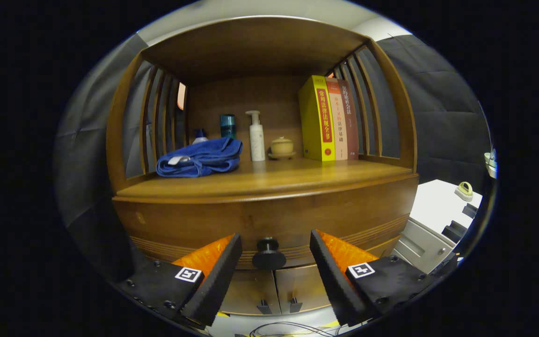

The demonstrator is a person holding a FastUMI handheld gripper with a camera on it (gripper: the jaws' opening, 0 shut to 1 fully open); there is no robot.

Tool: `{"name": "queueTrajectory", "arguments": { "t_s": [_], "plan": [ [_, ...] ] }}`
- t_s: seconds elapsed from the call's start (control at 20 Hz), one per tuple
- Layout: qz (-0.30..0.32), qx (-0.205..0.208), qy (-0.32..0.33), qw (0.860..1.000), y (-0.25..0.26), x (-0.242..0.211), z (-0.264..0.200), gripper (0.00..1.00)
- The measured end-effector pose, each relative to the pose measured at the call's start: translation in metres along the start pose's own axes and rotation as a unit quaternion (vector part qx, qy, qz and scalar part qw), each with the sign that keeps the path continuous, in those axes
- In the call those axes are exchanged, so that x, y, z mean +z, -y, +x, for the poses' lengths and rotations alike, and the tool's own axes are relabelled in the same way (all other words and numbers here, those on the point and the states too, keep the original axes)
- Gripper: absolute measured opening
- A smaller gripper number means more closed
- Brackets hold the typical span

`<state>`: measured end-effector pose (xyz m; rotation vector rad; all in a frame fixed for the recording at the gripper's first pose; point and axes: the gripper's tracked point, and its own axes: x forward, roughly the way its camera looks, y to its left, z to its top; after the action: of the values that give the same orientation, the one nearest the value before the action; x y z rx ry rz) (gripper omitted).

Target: Pull open the drawer, take out the items inside it, and place them on the countertop above the cabinet.

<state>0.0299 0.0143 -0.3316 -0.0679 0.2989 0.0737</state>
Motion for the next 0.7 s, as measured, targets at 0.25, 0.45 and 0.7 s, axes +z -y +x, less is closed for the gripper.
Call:
{"name": "queueTrajectory", "arguments": {
  "t_s": [0.25,0.45,0.7],
  "plan": [
    [-0.006,0.010,-0.028,1.000,-0.005,-0.022,0.021,0.68],
    [0.000,0.011,-0.028,1.000,-0.004,-0.024,0.022,0.55],
    [-0.006,0.001,-0.032,0.999,-0.004,-0.026,0.014,0.40]
  ]
}}
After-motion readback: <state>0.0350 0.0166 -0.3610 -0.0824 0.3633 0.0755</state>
